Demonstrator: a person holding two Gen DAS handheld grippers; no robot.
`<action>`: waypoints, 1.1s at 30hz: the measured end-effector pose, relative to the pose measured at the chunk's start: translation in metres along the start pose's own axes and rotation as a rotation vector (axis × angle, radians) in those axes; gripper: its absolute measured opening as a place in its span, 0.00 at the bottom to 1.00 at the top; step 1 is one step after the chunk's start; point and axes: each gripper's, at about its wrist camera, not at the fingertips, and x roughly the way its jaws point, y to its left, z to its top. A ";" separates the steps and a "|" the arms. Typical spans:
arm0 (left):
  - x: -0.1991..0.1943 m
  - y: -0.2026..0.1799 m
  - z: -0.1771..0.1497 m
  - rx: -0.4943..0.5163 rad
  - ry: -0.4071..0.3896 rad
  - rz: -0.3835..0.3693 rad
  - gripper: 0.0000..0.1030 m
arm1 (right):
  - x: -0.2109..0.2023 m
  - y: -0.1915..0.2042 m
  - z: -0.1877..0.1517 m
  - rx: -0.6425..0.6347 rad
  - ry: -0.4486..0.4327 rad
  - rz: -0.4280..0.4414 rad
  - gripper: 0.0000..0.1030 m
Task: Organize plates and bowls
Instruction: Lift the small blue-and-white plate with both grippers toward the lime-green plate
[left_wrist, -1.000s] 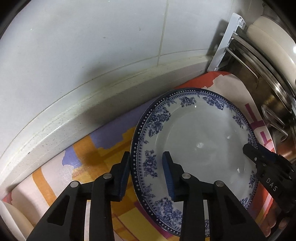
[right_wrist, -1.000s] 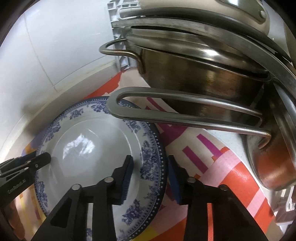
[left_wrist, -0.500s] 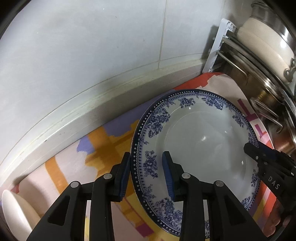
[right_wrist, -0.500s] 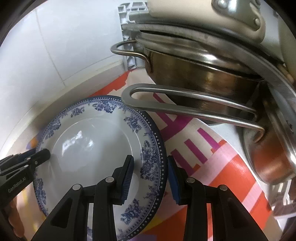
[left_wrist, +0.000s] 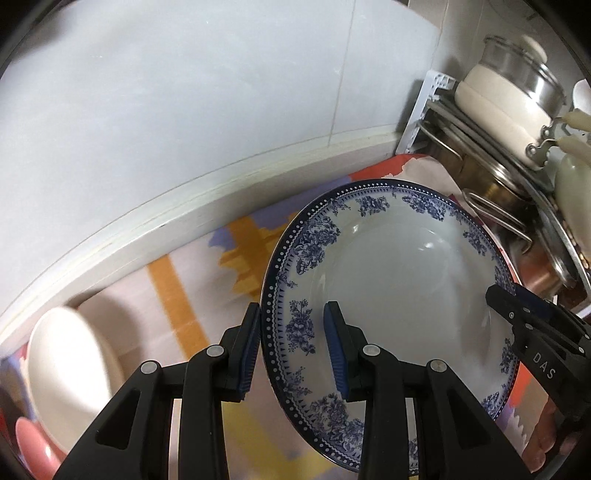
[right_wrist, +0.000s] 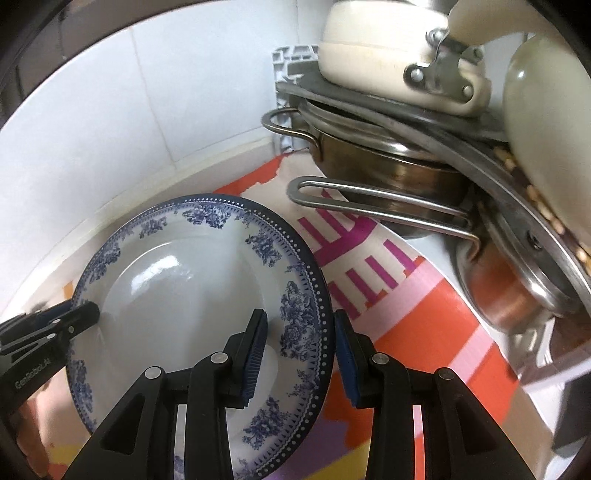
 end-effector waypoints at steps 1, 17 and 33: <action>-0.005 0.002 -0.003 -0.003 -0.002 0.003 0.33 | -0.006 0.002 -0.002 -0.003 -0.003 0.004 0.36; -0.111 0.039 -0.081 -0.083 -0.060 0.080 0.33 | -0.092 0.043 -0.054 -0.093 -0.044 0.087 0.36; -0.182 0.093 -0.167 -0.158 -0.079 0.137 0.34 | -0.154 0.101 -0.115 -0.182 -0.053 0.143 0.36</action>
